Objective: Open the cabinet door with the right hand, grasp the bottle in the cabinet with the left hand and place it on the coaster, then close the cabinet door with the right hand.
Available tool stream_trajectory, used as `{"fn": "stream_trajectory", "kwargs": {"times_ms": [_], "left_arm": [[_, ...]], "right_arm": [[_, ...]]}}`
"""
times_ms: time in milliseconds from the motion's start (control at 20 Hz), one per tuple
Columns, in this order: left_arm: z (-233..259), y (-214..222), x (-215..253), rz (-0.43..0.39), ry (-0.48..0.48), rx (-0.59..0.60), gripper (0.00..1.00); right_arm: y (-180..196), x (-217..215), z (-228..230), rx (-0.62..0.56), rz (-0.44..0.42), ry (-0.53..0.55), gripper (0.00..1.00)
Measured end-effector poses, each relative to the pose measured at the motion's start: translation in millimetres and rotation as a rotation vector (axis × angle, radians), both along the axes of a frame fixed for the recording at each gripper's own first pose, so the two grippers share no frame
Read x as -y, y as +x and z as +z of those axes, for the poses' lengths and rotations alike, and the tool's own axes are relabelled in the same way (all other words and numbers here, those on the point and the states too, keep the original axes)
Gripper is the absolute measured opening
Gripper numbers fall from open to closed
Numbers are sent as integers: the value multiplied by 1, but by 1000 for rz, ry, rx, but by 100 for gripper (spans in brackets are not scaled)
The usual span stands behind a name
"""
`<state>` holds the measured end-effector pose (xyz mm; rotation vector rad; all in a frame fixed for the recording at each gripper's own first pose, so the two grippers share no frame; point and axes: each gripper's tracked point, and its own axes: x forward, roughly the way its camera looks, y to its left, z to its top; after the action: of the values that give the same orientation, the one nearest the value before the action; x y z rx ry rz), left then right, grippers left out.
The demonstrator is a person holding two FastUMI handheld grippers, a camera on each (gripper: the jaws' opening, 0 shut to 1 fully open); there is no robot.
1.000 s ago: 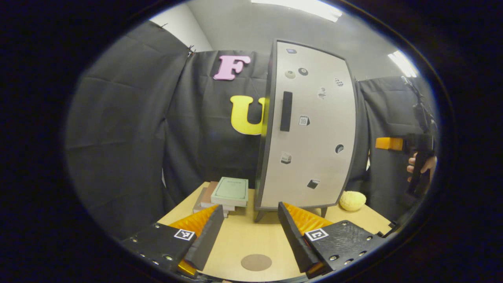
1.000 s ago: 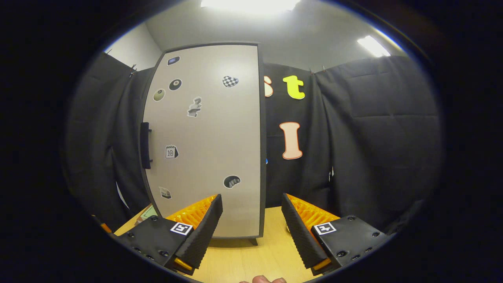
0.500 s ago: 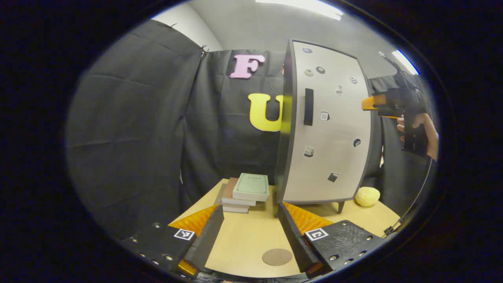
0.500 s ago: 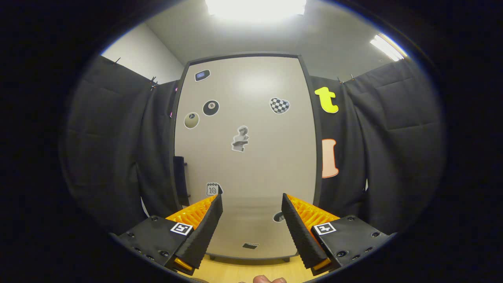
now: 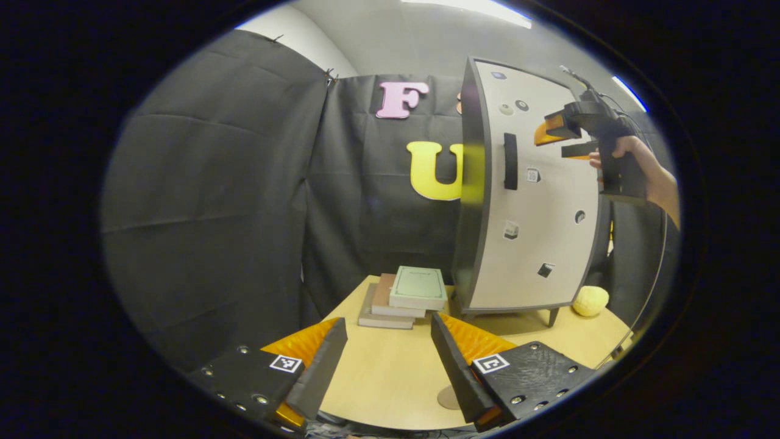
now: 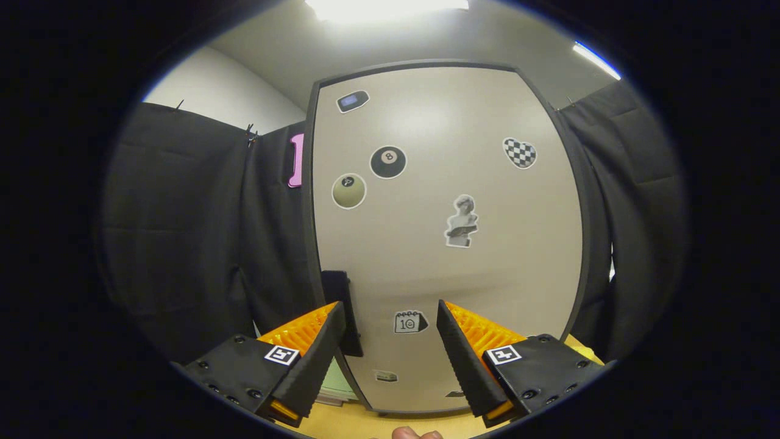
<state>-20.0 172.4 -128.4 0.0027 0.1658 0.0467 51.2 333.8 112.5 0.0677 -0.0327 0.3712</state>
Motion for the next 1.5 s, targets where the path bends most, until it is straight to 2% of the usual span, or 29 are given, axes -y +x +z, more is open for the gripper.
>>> {"fn": "stream_trajectory", "kwargs": {"times_ms": [200,350,550,650,750,800,850,950,1000,1050,1150,1200,1300,1350,1500], "left_arm": [[-9,2,-24,36,-15,-16,86],[-13,4,-39,62,-15,-25,84],[-17,10,-57,93,-20,-32,89],[-18,13,-65,103,-25,-33,83],[-20,15,-70,110,-26,-33,84],[-20,15,-73,111,-25,-32,86],[-20,17,-75,113,-24,-33,84],[-20,19,-81,117,-21,-36,86],[-20,20,-83,118,-22,-35,84],[-19,20,-85,122,-22,-35,84],[-15,18,-89,130,-20,-34,84],[-16,15,-91,135,-19,-33,84],[-16,11,-91,138,-17,-31,84],[-17,8,-90,134,-17,-31,84],[-26,3,-86,130,-10,-46,84]], "right_arm": [[14,-26,-2,7,2,-23,96],[23,-43,-11,-6,0,-51,96],[39,-55,-24,-25,-32,-102,96],[45,-61,-30,-40,-38,-114,96],[49,-65,-34,-61,-45,-109,96],[50,-67,-36,-73,-49,-100,84],[51,-69,-37,-88,-46,-89,79],[54,-70,-39,-104,-56,-80,63],[55,-70,-40,-111,-64,-85,48],[54,-70,-39,-115,-69,-88,40],[55,-71,-40,-118,-83,-101,38],[55,-71,-40,-118,-80,-104,33],[54,-70,-40,-118,-69,-99,35],[55,-71,-40,-112,-65,-94,29],[52,-71,-40,-107,-30,-83,24]]}}
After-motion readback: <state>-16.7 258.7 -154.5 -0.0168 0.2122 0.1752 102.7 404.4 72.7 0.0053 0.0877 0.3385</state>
